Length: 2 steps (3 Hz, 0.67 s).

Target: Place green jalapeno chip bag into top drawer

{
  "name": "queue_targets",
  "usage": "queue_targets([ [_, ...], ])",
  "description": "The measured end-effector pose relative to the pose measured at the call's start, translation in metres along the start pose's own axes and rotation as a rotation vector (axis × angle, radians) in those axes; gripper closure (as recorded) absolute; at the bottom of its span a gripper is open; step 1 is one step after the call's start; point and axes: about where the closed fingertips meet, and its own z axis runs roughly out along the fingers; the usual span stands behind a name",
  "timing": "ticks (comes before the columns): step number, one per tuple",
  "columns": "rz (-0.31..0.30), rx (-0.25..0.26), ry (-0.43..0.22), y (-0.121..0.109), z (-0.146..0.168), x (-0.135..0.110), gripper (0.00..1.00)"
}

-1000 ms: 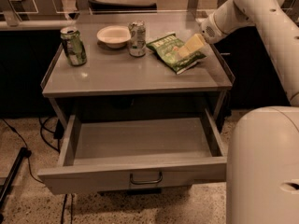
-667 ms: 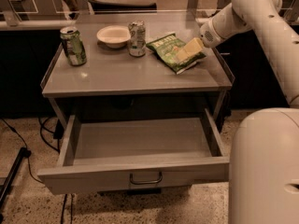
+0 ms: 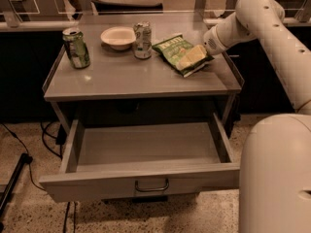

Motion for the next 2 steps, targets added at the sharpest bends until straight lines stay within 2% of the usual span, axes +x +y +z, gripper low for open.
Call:
queue_targets([
  [1,0.000,-0.019,-0.008,0.0037,0.0134,0.0023,0.00],
  [2,0.000,-0.019,-0.008,0.0037,0.0135,0.0023,0.26],
])
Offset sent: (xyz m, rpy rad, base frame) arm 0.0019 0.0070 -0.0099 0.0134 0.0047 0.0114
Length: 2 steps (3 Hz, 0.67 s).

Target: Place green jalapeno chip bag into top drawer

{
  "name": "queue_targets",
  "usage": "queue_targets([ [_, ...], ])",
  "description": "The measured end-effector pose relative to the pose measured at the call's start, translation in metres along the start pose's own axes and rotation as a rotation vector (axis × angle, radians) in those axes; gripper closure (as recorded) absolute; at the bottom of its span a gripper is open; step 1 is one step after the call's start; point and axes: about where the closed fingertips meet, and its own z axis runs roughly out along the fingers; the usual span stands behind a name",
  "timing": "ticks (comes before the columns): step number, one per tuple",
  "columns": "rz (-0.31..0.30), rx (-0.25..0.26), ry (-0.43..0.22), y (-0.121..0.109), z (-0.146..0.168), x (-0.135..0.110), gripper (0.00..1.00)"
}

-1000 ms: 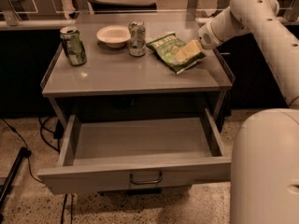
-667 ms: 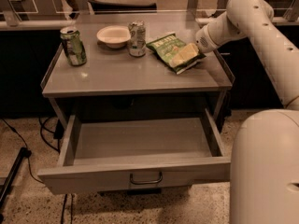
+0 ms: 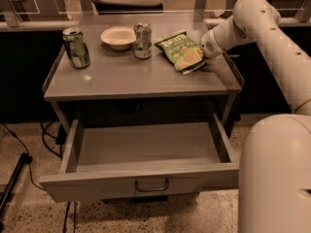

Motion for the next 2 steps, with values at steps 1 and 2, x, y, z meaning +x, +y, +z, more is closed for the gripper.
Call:
queue_targets([
  [1,0.000,0.000,0.000,0.0001,-0.0001,-0.0001,0.50],
  [2,-0.002,0.000,0.019,0.0047,-0.0052,-0.0056,0.74],
])
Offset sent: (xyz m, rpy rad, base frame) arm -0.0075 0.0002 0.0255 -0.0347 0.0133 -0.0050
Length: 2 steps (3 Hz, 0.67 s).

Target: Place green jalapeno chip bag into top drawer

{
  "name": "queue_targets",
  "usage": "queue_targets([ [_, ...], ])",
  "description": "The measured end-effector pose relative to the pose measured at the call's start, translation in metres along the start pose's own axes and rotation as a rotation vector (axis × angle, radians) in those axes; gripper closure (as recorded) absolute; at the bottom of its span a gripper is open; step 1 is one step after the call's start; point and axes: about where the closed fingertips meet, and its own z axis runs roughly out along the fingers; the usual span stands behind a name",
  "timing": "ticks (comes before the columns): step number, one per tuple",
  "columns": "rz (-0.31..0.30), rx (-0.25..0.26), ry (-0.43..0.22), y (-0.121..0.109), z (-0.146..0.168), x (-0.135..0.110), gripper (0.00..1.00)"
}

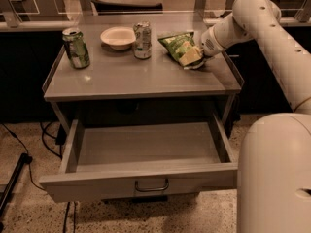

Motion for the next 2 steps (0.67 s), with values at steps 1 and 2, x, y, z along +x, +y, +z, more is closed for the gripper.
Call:
queue_targets([
  [1,0.003,-0.002,0.015,0.002,-0.016,-0.008,0.95],
  [2,-0.008,-0.022,0.055,0.005,-0.045,-0.012,1.00],
])
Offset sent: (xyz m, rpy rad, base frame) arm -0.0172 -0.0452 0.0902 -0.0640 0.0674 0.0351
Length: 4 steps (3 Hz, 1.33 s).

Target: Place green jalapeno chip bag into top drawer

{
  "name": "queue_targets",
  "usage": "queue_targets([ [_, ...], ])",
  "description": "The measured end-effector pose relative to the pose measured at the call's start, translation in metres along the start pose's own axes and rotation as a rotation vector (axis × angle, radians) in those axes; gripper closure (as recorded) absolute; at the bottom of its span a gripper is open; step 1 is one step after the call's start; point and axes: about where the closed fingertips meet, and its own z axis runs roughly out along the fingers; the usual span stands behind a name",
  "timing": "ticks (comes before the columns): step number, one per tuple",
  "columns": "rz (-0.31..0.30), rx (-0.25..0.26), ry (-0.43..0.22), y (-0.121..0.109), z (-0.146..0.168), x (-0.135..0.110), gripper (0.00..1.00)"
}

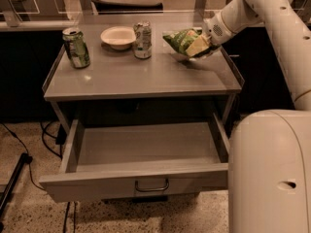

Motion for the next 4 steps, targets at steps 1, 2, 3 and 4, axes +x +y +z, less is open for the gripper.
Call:
queue_targets([
  [1,0.000,-0.001,0.000,0.000,0.000,0.000,1.00],
  [2,-0.034,-0.038,-0.001,0.006,0.003,0.002,1.00],
  [3,-0.077,-0.116,-0.017,0.018,-0.018,0.022,1.00],
  [4,-0.131,-0.196,-0.037,0.034,-0.063,0.054,1.00],
])
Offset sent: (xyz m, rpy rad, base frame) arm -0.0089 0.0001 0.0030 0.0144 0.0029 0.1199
